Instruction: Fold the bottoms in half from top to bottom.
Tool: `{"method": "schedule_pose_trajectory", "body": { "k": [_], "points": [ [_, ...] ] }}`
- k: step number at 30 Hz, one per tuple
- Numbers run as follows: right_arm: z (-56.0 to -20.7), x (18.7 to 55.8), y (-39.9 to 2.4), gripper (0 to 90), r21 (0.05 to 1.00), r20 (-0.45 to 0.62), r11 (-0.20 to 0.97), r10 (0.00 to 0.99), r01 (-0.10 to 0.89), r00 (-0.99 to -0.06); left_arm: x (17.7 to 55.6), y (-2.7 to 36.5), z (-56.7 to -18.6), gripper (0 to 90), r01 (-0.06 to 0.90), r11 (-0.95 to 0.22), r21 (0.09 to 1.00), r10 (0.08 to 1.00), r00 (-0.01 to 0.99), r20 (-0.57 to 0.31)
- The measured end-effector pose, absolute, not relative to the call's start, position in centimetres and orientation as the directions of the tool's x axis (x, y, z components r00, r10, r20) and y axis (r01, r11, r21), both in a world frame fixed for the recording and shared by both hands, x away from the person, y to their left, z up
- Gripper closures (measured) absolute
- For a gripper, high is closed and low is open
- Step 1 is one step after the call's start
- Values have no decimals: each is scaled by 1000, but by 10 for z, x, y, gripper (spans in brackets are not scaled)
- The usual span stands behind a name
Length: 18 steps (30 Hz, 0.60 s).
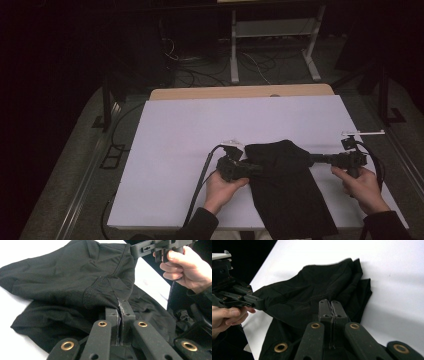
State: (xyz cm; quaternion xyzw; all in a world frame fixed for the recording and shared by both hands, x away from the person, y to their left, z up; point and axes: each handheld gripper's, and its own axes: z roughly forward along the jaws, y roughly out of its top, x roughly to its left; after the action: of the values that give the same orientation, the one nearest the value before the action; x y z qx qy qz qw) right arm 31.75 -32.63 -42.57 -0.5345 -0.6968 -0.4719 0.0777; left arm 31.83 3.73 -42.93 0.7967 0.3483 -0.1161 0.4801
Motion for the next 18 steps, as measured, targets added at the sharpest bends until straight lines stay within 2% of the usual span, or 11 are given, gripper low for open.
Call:
{"method": "schedule_pose_trajectory", "body": {
  "k": [6, 18],
  "points": [
    [-430, 316, -324, 871, 555, 606, 12, 679, 832, -414, 314, 40, -441, 864, 690, -295, 661, 454, 710, -539],
    [-433, 310, -325, 866, 526, 607, 41, 681, 849, -409, 308, 39, -441, 864, 687, -323, 651, 443, 717, -538]
  ]
}}
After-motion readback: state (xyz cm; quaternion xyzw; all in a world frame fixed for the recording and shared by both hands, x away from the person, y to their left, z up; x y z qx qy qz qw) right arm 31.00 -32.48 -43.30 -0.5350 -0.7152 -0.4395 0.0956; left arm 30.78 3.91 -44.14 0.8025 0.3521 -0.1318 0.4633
